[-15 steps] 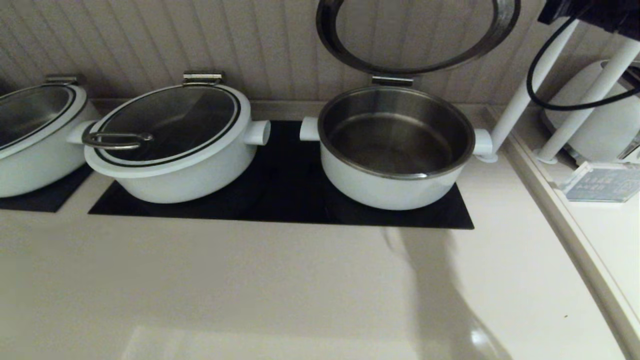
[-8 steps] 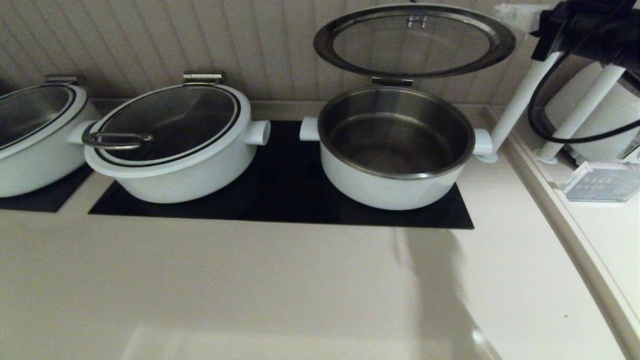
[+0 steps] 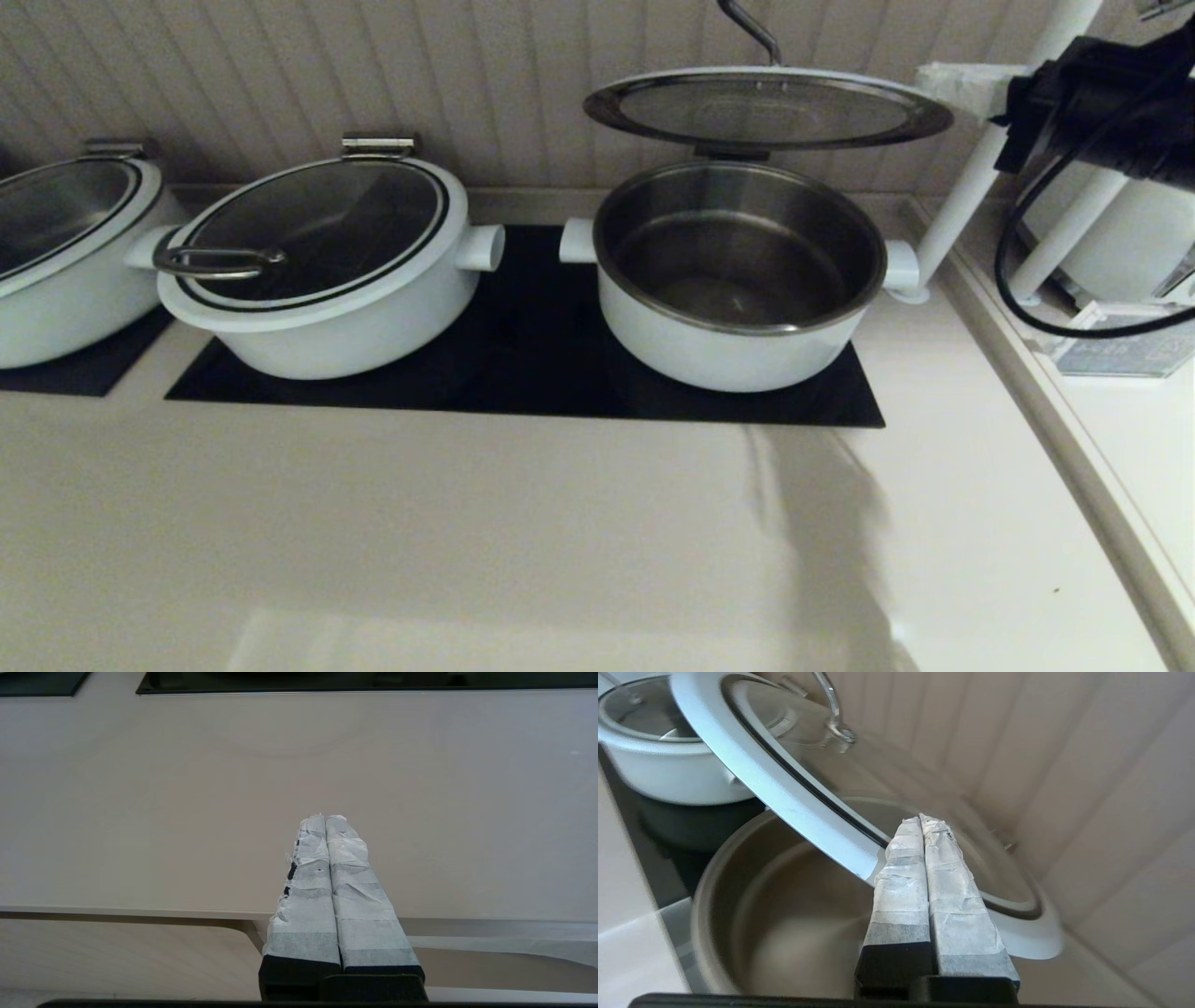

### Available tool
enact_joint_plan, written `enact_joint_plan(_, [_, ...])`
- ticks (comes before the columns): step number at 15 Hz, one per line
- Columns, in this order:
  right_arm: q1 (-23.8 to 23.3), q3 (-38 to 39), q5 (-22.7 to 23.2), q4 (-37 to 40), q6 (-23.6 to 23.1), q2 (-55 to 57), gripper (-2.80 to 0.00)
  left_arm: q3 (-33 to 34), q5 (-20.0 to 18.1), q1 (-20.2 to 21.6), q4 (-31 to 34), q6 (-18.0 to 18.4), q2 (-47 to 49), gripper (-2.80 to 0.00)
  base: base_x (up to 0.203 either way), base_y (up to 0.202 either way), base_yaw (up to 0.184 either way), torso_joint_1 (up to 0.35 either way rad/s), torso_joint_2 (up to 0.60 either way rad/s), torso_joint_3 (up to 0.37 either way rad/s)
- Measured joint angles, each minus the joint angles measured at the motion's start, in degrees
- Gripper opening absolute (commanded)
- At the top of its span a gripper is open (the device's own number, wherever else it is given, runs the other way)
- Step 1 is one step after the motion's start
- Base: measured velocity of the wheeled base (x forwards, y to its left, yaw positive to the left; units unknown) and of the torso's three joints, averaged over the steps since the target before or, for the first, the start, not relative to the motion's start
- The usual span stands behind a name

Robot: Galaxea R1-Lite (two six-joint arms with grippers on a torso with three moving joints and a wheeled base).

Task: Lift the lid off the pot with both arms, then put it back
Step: Close the pot lid

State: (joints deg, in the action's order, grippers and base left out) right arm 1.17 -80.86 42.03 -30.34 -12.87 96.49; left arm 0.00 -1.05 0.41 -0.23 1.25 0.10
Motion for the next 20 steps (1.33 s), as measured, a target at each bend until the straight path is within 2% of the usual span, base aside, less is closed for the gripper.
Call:
enact_joint_plan(10, [1.09,16.10,-0.11,-10.52,-0.11,-3.02,-2.80,0.00,0.01,0.02,0.01,-0.04,0.00,-2.80,0.000,0.000,0.000,0.000,0.00,0.000])
enact_joint_plan(20, [2.38,25.22,-0.29,-25.72,0.17,3.02,-2.80,0.00,0.00,0.02,-0.01,-0.04,0.00,-2.80,0.000,0.000,0.000,0.000,0.00,0.000])
